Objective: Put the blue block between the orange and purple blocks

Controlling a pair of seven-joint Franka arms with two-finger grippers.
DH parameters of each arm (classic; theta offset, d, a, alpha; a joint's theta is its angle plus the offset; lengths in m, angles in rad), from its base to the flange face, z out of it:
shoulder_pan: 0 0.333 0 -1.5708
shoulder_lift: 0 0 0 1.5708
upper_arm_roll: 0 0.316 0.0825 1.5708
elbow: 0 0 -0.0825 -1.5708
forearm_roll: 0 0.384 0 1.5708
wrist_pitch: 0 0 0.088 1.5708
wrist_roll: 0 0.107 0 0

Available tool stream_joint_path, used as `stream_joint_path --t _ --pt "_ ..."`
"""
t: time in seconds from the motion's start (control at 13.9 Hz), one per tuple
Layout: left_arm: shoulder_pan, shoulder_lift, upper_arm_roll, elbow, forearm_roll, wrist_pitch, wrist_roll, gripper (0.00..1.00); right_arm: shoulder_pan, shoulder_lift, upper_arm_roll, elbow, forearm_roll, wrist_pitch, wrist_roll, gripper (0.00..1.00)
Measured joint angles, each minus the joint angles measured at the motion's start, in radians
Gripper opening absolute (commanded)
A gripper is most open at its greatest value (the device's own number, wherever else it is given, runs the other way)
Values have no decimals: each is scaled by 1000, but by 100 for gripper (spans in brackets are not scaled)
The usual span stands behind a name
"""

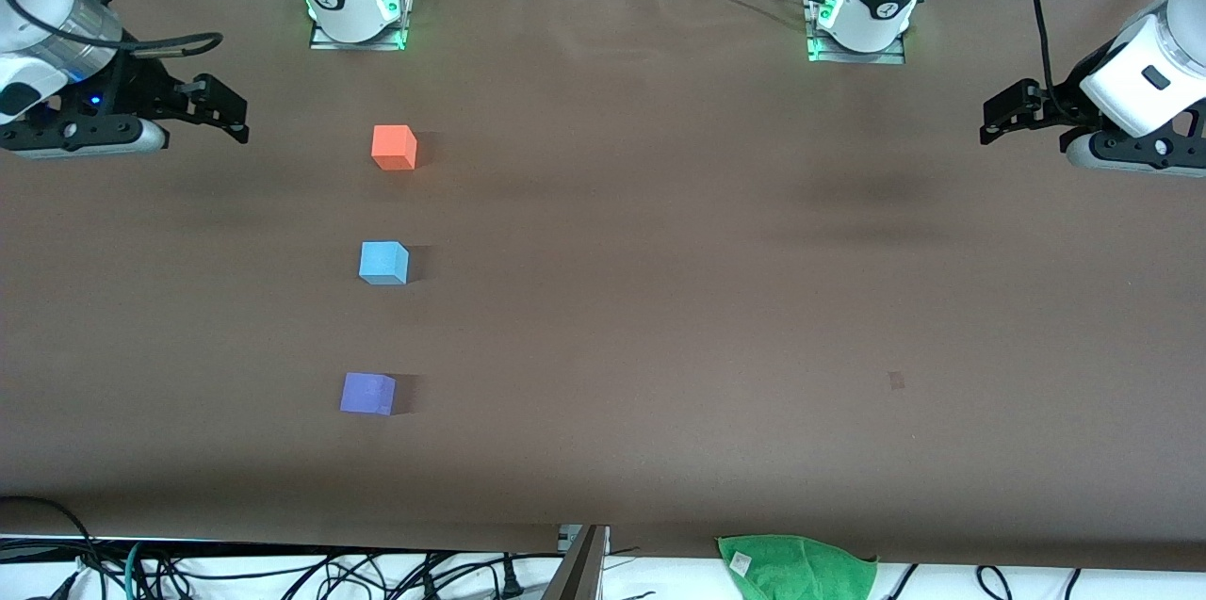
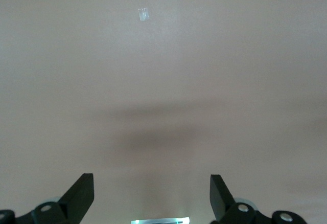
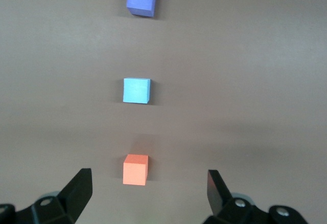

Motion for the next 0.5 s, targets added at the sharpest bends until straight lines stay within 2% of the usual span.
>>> stream_joint_path --t 0.5 --pt "0 0 -3 0 0 0 0 100 -13 29 13 72 0 -1 -14 99"
